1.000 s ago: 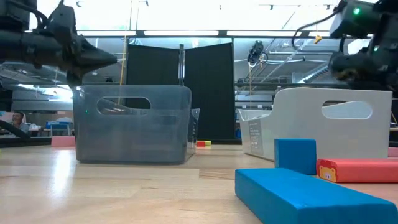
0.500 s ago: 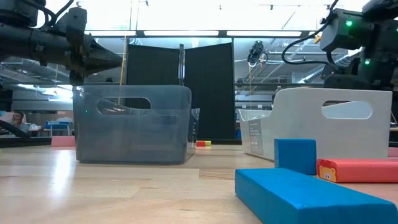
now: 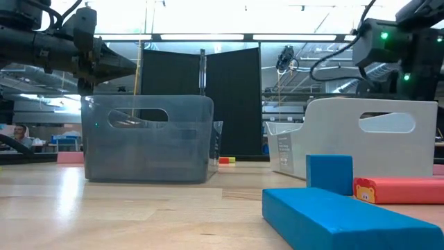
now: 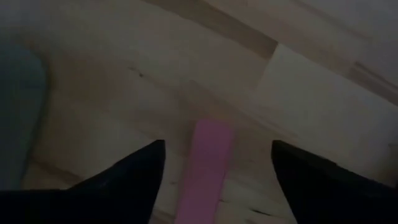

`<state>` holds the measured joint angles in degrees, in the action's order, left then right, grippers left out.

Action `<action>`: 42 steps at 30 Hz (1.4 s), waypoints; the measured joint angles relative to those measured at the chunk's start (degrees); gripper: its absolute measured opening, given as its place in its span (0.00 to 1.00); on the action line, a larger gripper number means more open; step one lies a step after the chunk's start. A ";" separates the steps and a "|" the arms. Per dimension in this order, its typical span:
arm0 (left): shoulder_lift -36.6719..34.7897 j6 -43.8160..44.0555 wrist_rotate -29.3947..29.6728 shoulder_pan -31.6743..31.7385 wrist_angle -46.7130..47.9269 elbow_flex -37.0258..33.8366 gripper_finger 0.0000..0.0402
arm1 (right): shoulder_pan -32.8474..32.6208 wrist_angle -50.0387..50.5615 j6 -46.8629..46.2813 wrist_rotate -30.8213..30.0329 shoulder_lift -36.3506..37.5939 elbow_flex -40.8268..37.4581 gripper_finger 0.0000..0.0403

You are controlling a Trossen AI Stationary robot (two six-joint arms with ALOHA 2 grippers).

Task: Sort blocks by size
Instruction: Put the right large pink block into the gray bin

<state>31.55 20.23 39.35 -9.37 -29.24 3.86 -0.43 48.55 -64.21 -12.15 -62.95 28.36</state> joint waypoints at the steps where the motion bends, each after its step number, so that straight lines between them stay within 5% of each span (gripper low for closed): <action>1: 0.00 0.00 0.00 0.00 0.01 0.00 0.18 | 0.00 -0.06 -0.20 -0.01 -0.79 0.00 0.78; 10: 0.00 0.01 -0.02 0.00 0.41 0.07 0.18 | 0.00 -5.72 -0.72 0.97 -8.26 -0.81 0.71; 22: 0.00 0.15 -0.04 0.00 0.36 0.11 0.18 | 0.09 -8.32 -2.53 2.11 -7.57 -2.56 0.28; 34: 0.00 1.27 -2.09 0.00 0.40 0.11 0.18 | -1.69 -4.17 0.57 -7.03 0.43 0.40 0.28; 42: 0.00 1.51 -3.30 0.00 0.38 0.11 0.18 | -6.17 -3.05 19.40 -10.01 11.39 10.38 0.28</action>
<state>31.55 21.74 36.05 -9.37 -28.86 3.97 -6.60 45.51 -44.82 -22.16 -51.56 38.74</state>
